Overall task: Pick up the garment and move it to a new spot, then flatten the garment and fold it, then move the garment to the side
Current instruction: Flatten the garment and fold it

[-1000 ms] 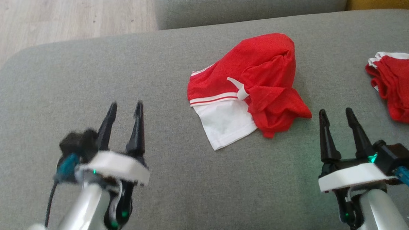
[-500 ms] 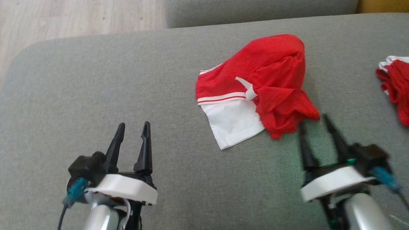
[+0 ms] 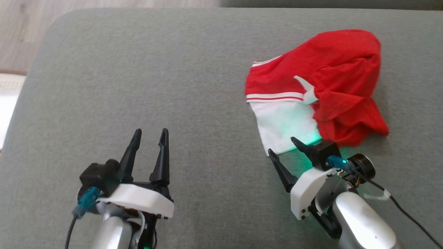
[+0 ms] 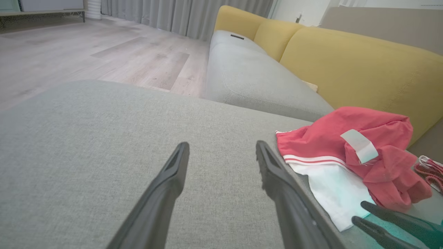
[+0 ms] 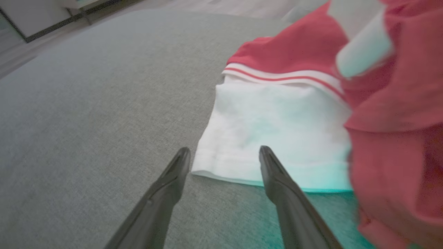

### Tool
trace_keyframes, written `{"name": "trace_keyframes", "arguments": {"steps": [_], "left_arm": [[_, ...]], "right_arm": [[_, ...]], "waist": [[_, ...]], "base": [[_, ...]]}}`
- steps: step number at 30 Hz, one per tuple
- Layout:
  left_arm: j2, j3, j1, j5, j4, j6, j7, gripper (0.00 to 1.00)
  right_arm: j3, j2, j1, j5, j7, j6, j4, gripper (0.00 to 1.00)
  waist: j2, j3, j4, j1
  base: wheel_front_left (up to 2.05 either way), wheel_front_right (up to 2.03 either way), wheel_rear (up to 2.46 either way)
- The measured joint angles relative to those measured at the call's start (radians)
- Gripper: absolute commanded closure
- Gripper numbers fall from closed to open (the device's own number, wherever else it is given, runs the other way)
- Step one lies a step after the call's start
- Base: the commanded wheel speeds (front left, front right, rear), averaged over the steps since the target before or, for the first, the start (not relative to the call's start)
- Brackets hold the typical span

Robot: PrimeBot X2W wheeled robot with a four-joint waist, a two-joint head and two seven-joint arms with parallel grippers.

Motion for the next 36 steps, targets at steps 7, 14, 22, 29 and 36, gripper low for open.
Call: {"name": "trace_keyframes", "arguments": {"steps": [7, 14, 22, 29, 36], "left_arm": [[0.0, -0.026, -0.012, -0.022, 0.002, 0.003, 0.0, 0.0], [-0.001, -0.033, -0.012, -0.032, 0.001, 0.012, 0.0, 0.0], [-0.001, -0.044, -0.018, -0.032, 0.002, 0.021, 0.0, 0.0], [-0.002, -0.066, -0.021, -0.047, 0.002, 0.03, 0.0, 0.0], [-0.002, -0.061, -0.014, -0.047, 0.004, 0.037, 0.0, 0.0]], "right_arm": [[0.024, -0.004, -0.072, 0.01, 0.035, 0.0, 0.143, 0.0], [0.056, -0.005, -0.154, 0.051, 0.023, 0.0, 0.226, 1.0], [0.152, -0.017, -0.238, 0.16, -0.093, 0.0, 0.215, 1.0], [0.21, -0.017, -0.374, 0.244, -0.18, 0.0, 0.16, 1.0], [0.411, -0.021, -0.387, 0.352, -0.149, 0.0, 0.16, 0.0]], "waist": [[0.0, 0.019, 0.05, 0.0], [0.0, 0.03, 0.072, 0.0], [0.0, 0.024, 0.083, 0.0], [0.0, 0.008, 0.1, 0.0], [0.0, -0.012, 0.098, 0.0]], "base": [[0.0, 0.0, 0.0], [0.0, 0.0, 0.0], [0.0, 0.0, 0.0], [0.0, 0.0, 0.0], [0.0, 0.0, 0.0]]}}
